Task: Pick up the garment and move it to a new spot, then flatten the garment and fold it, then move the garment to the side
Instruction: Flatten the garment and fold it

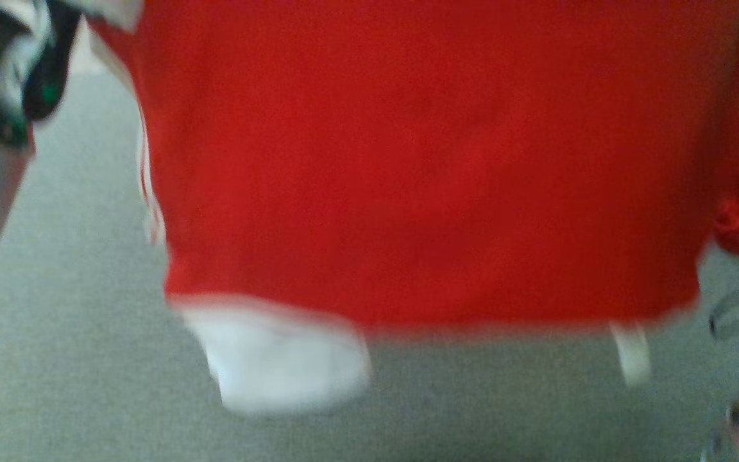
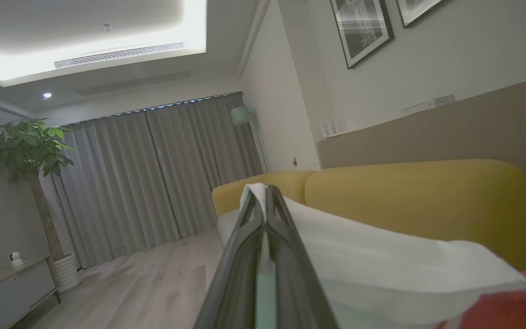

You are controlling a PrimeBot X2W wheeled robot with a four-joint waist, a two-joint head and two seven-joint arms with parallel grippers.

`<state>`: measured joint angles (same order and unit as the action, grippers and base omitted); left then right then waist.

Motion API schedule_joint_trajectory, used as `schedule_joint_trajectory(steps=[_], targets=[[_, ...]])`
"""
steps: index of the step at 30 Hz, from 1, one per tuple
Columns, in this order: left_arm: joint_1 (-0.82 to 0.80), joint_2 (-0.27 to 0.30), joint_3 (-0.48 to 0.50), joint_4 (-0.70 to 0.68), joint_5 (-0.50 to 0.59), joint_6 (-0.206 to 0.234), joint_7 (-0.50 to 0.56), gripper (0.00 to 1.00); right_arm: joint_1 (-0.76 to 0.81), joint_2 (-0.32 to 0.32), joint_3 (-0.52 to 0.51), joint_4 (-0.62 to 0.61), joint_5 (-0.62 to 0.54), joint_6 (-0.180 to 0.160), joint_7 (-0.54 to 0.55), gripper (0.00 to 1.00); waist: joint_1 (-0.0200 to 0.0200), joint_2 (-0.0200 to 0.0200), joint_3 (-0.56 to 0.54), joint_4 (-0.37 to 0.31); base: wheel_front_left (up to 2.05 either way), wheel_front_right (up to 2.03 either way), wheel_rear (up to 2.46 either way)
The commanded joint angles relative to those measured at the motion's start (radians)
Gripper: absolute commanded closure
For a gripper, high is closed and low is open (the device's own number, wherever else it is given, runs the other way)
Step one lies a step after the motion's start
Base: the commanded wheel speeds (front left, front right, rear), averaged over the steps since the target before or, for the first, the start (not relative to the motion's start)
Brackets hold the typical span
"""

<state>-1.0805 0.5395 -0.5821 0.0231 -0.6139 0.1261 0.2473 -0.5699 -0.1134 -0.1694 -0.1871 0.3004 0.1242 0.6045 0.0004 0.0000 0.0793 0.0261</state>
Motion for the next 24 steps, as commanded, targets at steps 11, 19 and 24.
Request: schedule_joint_trajectory(steps=[11, 19, 24], targets=[[-0.415, -0.057, 0.058, 0.428, 0.119, -0.039, -0.211, 1.00, -0.658, 0.040, 0.101, 0.549, -0.294, 0.007, -0.258, 1.00, -0.0004, 0.0000, 0.256, -0.044, 0.00, 0.00, 0.00], [-0.465, -0.136, 0.058, 0.575, 0.106, -0.062, -0.324, 1.00, -0.783, 0.061, 0.058, 0.797, -0.440, 0.007, -0.424, 1.00, -0.0004, 0.0000, 0.431, -0.004, 0.00, 0.00, 0.00], [-0.362, -0.182, 0.057, 0.603, 0.063, -0.085, -0.408, 1.00, -0.736, 0.063, 0.053, 0.901, -0.464, 0.007, -0.538, 1.00, -0.0004, 0.0000, 0.496, 0.020, 0.00, 0.00, 0.00]])
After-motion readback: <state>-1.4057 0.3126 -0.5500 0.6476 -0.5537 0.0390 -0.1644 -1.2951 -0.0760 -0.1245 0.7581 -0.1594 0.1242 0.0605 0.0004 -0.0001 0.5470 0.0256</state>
